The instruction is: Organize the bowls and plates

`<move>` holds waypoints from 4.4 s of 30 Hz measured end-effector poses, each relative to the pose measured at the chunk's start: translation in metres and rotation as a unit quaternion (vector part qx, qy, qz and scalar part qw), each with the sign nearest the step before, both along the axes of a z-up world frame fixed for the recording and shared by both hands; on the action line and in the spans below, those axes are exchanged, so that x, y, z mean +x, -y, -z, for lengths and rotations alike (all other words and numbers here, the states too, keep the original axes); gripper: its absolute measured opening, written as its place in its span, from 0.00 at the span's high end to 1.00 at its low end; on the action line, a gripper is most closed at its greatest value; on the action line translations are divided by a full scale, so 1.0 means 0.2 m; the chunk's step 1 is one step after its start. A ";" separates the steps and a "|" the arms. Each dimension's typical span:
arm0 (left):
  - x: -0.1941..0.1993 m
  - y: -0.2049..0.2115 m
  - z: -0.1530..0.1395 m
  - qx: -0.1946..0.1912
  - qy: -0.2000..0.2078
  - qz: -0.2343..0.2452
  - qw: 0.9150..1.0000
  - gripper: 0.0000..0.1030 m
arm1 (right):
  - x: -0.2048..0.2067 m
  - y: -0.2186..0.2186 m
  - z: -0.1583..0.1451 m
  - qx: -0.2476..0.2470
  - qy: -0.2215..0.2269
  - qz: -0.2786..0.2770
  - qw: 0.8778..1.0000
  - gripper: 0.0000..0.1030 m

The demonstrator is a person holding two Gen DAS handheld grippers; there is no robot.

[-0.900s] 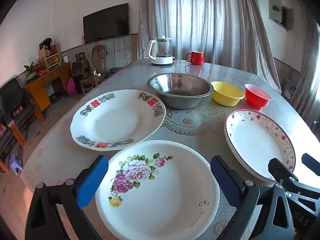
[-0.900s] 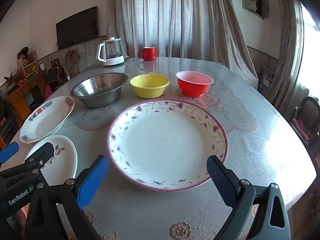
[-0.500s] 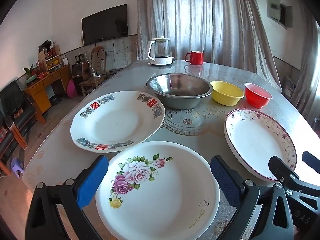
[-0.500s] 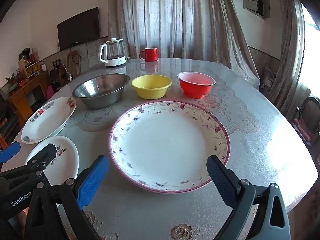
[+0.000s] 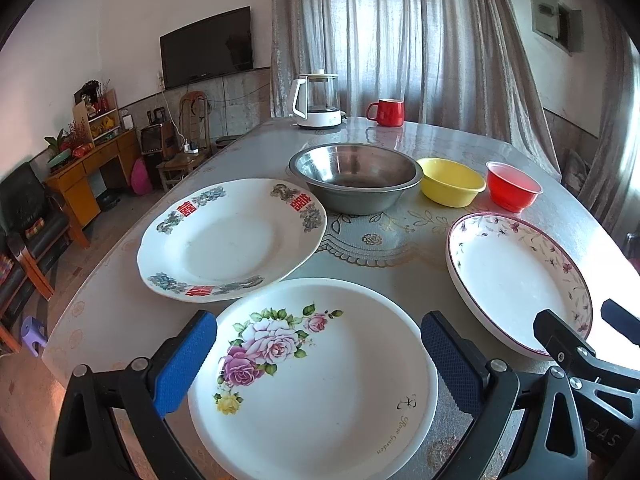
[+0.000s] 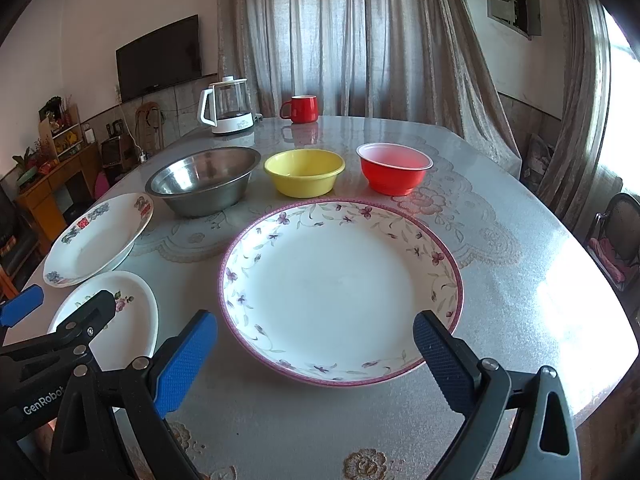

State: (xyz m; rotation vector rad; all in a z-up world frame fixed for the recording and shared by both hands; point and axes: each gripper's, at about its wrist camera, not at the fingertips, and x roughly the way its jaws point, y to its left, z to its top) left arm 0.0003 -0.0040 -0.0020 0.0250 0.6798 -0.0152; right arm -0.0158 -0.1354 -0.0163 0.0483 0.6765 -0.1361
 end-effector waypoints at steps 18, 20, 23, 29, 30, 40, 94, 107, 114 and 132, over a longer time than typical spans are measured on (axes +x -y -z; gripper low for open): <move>-0.03 -0.01 -0.03 0.000 0.012 0.002 1.000 0.00 | -0.03 -0.02 -0.04 -0.006 0.017 -0.004 1.000 0.02; -0.03 -0.01 -0.03 0.000 0.012 0.002 1.000 0.00 | -0.03 -0.01 -0.04 -0.006 0.019 -0.004 1.000 0.02; -0.03 -0.01 -0.03 0.000 0.012 0.002 1.000 0.01 | -0.03 -0.01 -0.04 -0.006 0.018 -0.005 1.000 0.02; -0.01 0.00 -0.02 0.001 0.005 0.005 1.000 0.00 | -0.02 0.00 -0.04 -0.003 0.018 -0.004 1.000 0.02; -0.01 0.00 -0.02 0.002 0.004 0.006 1.000 0.01 | -0.01 0.00 -0.03 -0.003 0.018 -0.004 1.000 0.02; 0.01 0.03 -0.01 0.006 -0.001 0.010 1.000 0.01 | -0.01 0.02 -0.02 0.003 0.017 -0.003 1.000 0.02; 0.22 0.31 -0.07 0.036 -0.016 0.107 0.994 0.01 | 0.13 0.55 -0.04 0.088 0.012 0.066 0.994 0.08; 0.50 0.37 0.00 -0.075 -0.131 0.191 0.970 0.47 | 0.20 0.77 0.12 0.157 -0.052 0.080 0.983 0.58; 0.59 0.42 0.07 -0.071 -0.174 0.213 0.959 0.72 | 0.23 0.76 0.18 0.186 -0.066 0.053 0.979 0.72; 0.58 0.32 0.11 -0.082 -0.187 0.198 0.959 0.76 | 0.26 0.61 0.18 0.158 -0.085 0.015 0.984 0.72</move>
